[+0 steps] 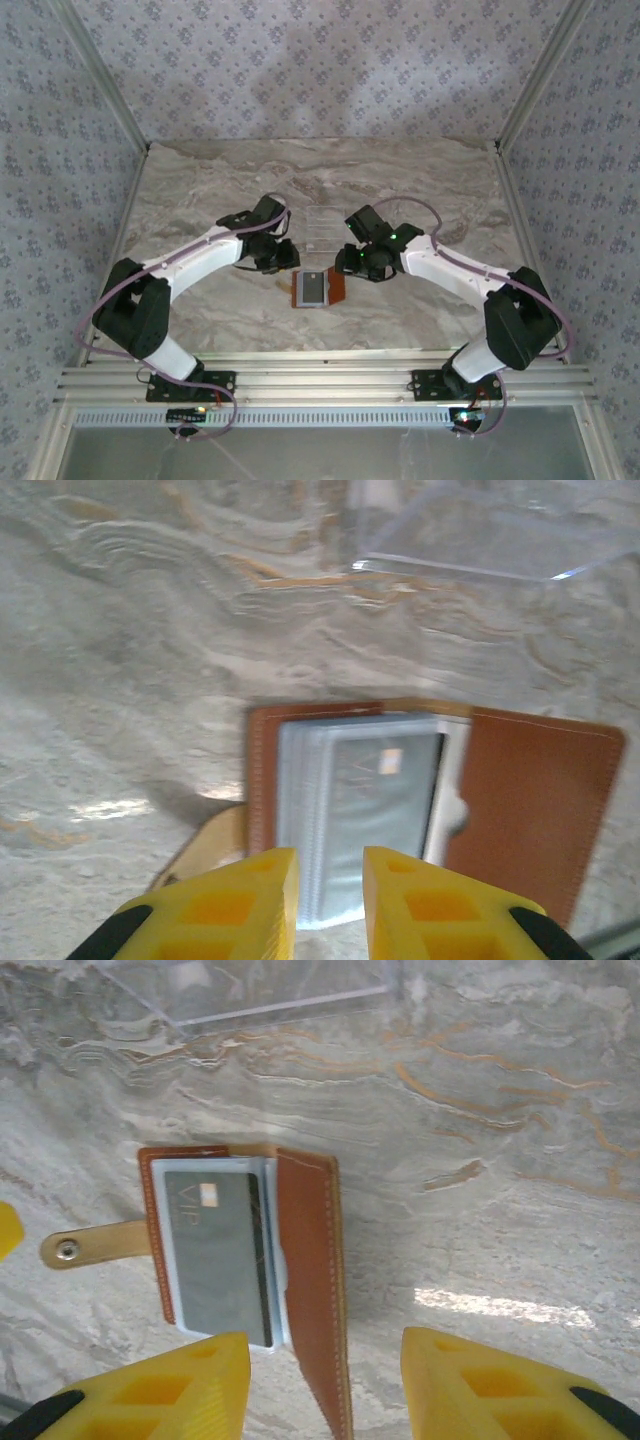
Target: Take the credit cards out of the card holder
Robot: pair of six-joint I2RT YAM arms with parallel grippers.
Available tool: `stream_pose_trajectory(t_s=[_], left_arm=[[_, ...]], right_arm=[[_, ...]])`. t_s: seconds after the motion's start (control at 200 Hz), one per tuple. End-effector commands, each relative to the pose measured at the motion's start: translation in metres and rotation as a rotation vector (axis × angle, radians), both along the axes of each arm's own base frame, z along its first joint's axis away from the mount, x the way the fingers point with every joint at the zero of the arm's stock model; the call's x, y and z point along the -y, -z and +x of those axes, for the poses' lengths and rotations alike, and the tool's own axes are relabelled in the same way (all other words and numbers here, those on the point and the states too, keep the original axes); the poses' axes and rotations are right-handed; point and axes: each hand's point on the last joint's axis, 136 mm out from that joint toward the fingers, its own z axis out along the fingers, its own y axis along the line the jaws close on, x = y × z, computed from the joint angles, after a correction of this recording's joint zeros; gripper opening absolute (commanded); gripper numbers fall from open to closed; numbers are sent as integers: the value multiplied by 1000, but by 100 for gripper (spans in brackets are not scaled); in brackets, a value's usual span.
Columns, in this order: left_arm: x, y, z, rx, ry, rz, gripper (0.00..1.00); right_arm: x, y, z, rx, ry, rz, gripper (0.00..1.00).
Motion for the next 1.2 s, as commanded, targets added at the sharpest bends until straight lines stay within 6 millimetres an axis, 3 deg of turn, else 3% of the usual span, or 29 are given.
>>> stream_pose_trajectory(t_s=[0.0, 0.185, 0.445, 0.625, 0.984, 1.079, 1.194], left_arm=[[22, -18, -8, -5, 57, -25, 25], [43, -1, -12, -45, 80, -32, 23], [39, 44, -20, -117, 80, 12, 20], [26, 68, -25, -147, 67, 74, 19], [7, 93, -35, -182, 49, 140, 17], [6, 94, -35, -184, 47, 144, 17], [6, 93, -35, -181, 49, 148, 17]], right_arm=[[-1, -14, -2, 11, -4, -9, 43], [-25, -18, -1, 5, -47, 102, 25], [-43, 18, -10, -100, -85, 148, 16], [-37, 52, -14, -154, -77, 103, 13], [-11, 109, -22, -204, -53, -25, 8], [-2, 117, -23, -191, -44, -71, 6], [1, 113, -20, -156, -48, -85, 6]])
